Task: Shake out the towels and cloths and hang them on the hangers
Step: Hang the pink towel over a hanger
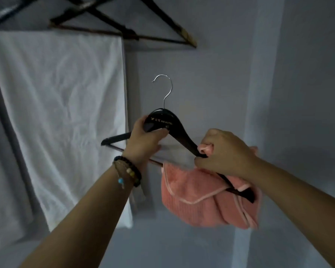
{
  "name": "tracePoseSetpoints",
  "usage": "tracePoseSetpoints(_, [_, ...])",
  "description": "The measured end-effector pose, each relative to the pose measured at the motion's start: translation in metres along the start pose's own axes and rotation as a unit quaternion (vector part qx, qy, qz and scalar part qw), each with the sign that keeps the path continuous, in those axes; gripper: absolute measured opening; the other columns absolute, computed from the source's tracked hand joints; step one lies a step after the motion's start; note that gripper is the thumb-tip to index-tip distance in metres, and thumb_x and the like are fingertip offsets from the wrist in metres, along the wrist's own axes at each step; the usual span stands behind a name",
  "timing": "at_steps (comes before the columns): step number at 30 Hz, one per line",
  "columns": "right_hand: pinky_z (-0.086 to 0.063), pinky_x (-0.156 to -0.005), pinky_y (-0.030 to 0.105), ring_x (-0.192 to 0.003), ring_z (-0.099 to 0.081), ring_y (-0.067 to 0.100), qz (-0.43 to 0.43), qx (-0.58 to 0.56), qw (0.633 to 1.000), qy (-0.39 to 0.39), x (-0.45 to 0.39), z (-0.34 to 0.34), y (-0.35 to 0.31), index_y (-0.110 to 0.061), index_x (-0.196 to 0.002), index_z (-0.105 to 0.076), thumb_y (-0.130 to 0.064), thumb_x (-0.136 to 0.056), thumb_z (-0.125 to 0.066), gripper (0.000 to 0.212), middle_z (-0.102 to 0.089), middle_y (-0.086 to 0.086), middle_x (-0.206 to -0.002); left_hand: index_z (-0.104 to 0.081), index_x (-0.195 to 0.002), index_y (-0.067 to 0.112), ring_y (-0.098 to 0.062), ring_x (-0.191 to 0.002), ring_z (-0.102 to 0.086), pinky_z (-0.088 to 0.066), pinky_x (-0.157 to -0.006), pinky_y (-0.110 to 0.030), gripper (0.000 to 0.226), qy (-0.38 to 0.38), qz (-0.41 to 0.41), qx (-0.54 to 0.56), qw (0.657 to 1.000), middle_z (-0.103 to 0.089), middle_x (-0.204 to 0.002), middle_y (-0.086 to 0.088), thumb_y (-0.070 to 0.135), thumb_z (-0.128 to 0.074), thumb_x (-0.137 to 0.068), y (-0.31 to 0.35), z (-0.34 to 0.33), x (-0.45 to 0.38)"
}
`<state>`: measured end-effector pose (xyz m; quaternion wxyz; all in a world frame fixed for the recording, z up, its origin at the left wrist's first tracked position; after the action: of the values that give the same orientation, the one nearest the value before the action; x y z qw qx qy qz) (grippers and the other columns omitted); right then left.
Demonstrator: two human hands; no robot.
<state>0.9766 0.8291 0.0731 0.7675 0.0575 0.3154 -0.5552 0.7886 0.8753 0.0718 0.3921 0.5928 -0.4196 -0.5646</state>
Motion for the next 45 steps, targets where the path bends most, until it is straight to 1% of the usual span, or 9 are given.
tracePoseSetpoints(3, [-0.05, -0.065, 0.037, -0.067, -0.055, 0.009, 0.05, 0.02, 0.998, 0.037, -0.064, 0.035, 0.024, -0.021, -0.063, -0.063, -0.056, -0.056, -0.057, 0.036, -0.053, -0.011, -0.075, -0.055, -0.111, 0.022, 0.014, -0.066, -0.06, -0.041, -0.057, -0.004, 0.032, 0.101, -0.131, -0.203, 0.965, -0.065, -0.08, 0.016, 0.023, -0.072, -0.084, 0.043, -0.003, -0.044])
tracePoseSetpoints(7, [-0.051, -0.067, 0.038, -0.072, -0.057, 0.011, 0.102, 0.095, 0.986, 0.096, -0.135, 0.079, 0.046, -0.026, -0.072, -0.067, -0.06, -0.061, -0.051, 0.039, -0.057, -0.01, -0.081, -0.068, -0.098, 0.027, -0.001, -0.054, -0.055, -0.032, -0.046, -0.011, 0.028, 0.168, -0.26, -0.347, 0.885, -0.057, -0.057, 0.011, 0.048, -0.072, -0.079, 0.104, -0.016, -0.095])
tracePoseSetpoints(12, [-0.045, -0.061, 0.031, -0.073, -0.06, 0.018, 0.154, 0.174, 0.952, 0.198, -0.199, 0.127, 0.059, -0.031, -0.082, -0.064, -0.051, -0.074, -0.059, 0.022, -0.06, -0.01, -0.086, -0.065, -0.086, 0.026, -0.009, -0.082, -0.058, -0.039, -0.065, -0.019, 0.041, 0.187, -0.328, -0.367, 0.85, -0.061, -0.09, 0.007, 0.065, -0.065, -0.073, 0.161, -0.027, -0.169])
tracePoseSetpoints(16, [-0.031, -0.047, 0.026, -0.052, -0.055, 0.027, 0.184, 0.261, 0.888, 0.33, -0.237, 0.148, 0.06, -0.017, -0.073, -0.055, -0.025, -0.079, -0.071, 0.019, -0.059, 0.003, -0.067, -0.053, -0.102, 0.023, -0.008, -0.074, -0.056, -0.044, -0.061, -0.025, 0.034, 0.182, -0.387, -0.387, 0.817, -0.057, -0.084, 0.011, 0.051, -0.063, -0.085, 0.209, -0.046, -0.195])
tracePoseSetpoints(20, [-0.03, -0.049, 0.027, -0.053, -0.054, 0.029, 0.131, 0.264, 0.877, 0.38, -0.273, 0.171, 0.072, -0.01, -0.076, -0.055, -0.014, -0.085, -0.065, 0.014, -0.06, 0.009, -0.068, -0.042, -0.128, 0.024, -0.019, -0.083, -0.06, -0.05, -0.067, -0.037, 0.043, 0.162, -0.492, -0.507, 0.689, -0.062, -0.102, 0.002, 0.033, -0.059, -0.09, 0.249, -0.061, -0.208])
tracePoseSetpoints(23, [-0.033, -0.055, 0.031, -0.068, -0.058, 0.031, 0.062, 0.255, 0.884, 0.387, -0.296, 0.184, 0.081, -0.01, -0.087, -0.057, -0.019, -0.094, -0.052, 0.012, -0.063, 0.009, -0.082, -0.049, -0.13, 0.024, -0.03, -0.091, -0.061, -0.051, -0.074, -0.044, 0.037, 0.183, -0.527, -0.556, 0.616, -0.061, -0.107, -0.006, 0.027, -0.052, -0.094, 0.274, -0.057, -0.224])
tracePoseSetpoints(35, [-0.037, -0.067, 0.032, -0.089, -0.06, 0.032, -0.039, 0.207, 0.921, 0.328, -0.34, 0.189, 0.107, -0.015, -0.098, -0.06, -0.032, -0.097, -0.047, 0.022, -0.065, 0.011, -0.103, -0.058, -0.129, 0.032, -0.029, -0.097, -0.055, -0.051, -0.08, -0.044, 0.035, 0.159, -0.519, -0.54, 0.643, -0.056, -0.106, -0.009, 0.02, -0.049, -0.097, 0.278, -0.062, -0.278])
tracePoseSetpoints(41, [-0.034, -0.065, 0.031, -0.077, -0.053, 0.026, -0.012, 0.118, 0.935, 0.335, -0.321, 0.198, 0.11, -0.019, -0.069, -0.053, -0.043, -0.091, -0.058, 0.033, -0.058, 0.001, -0.079, -0.054, -0.136, 0.025, -0.029, -0.105, -0.05, -0.049, -0.075, -0.04, 0.041, 0.177, -0.538, -0.518, 0.641, -0.058, -0.107, -0.009, 0.015, -0.051, -0.096, 0.252, -0.054, -0.272])
tracePoseSetpoints(45, [-0.037, -0.064, 0.031, -0.08, -0.059, 0.034, -0.027, 0.064, 0.914, 0.399, -0.293, 0.224, 0.122, -0.012, -0.06, -0.048, -0.027, -0.092, -0.055, 0.036, -0.062, 0.012, -0.078, -0.052, -0.139, 0.018, -0.034, -0.107, -0.051, -0.049, -0.078, -0.044, 0.046, 0.195, -0.551, -0.508, 0.632, -0.058, -0.114, -0.013, 0.01, -0.053, -0.094, 0.244, -0.053, -0.262])
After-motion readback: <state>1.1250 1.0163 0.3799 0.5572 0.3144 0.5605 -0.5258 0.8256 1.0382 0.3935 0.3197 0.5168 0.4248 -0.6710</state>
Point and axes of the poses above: each hand's wrist, its own x-axis away from the middle knuckle, its own z-axis out of the back of the hand, y = z × x, the point moved 6 cm from there along -x, towards the middle knuckle
